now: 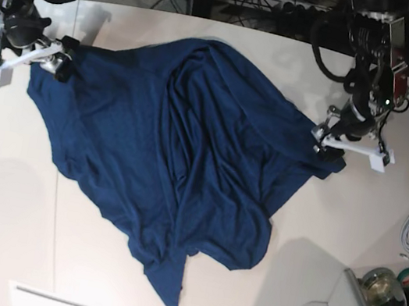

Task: Layout the t-shirt on the table in an organized manner, then fold the t-shirt properly
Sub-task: 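Pull the shirt hem apart with both grippers, spreading it wide, then lift the shirt with both grippers and swing it over the table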

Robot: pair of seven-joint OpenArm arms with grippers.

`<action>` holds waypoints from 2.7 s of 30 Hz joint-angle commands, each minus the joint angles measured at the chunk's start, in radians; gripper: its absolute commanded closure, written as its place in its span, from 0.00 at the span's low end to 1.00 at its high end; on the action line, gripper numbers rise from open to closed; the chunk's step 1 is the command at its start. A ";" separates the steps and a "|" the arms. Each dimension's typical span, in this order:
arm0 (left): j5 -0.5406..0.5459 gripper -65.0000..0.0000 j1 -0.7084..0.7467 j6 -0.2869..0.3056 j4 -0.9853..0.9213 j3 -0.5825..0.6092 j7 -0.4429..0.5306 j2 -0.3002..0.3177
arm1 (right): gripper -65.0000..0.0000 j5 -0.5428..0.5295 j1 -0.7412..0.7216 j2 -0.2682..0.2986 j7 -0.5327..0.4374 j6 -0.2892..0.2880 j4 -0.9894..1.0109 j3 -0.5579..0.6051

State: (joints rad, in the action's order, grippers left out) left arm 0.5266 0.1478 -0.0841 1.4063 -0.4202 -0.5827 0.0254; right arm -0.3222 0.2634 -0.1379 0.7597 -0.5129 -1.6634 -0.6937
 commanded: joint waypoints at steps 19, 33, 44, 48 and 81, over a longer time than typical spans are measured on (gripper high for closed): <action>-0.001 0.59 -0.070 0.002 -0.278 0.142 0.183 0.077 | 0.22 -0.013 -0.009 0.005 -0.018 -0.006 -0.022 -0.002; 0.003 1.00 -0.060 0.002 -0.255 0.151 0.197 0.078 | 0.21 -0.019 -0.014 0.011 -0.016 0.001 -0.028 -0.096; 0.003 1.00 0.094 -0.006 0.035 0.151 0.195 0.075 | 0.21 -0.019 -0.034 0.002 0.036 0.036 0.062 -0.154; 0.003 1.00 0.125 -0.006 0.063 0.149 0.195 0.077 | 0.22 -0.019 -0.075 0.004 0.044 -0.011 0.147 -0.154; -0.001 1.00 -0.172 -0.006 0.528 -0.007 -0.267 0.055 | 1.00 -0.015 -0.496 0.139 0.631 0.150 -0.263 -0.102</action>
State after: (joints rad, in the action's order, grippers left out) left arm 0.5255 -0.0196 -0.0959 1.9133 -0.4244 -0.8669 0.0719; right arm -0.3134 -0.2161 -0.0032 1.4075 -0.3656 -1.9102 -0.8013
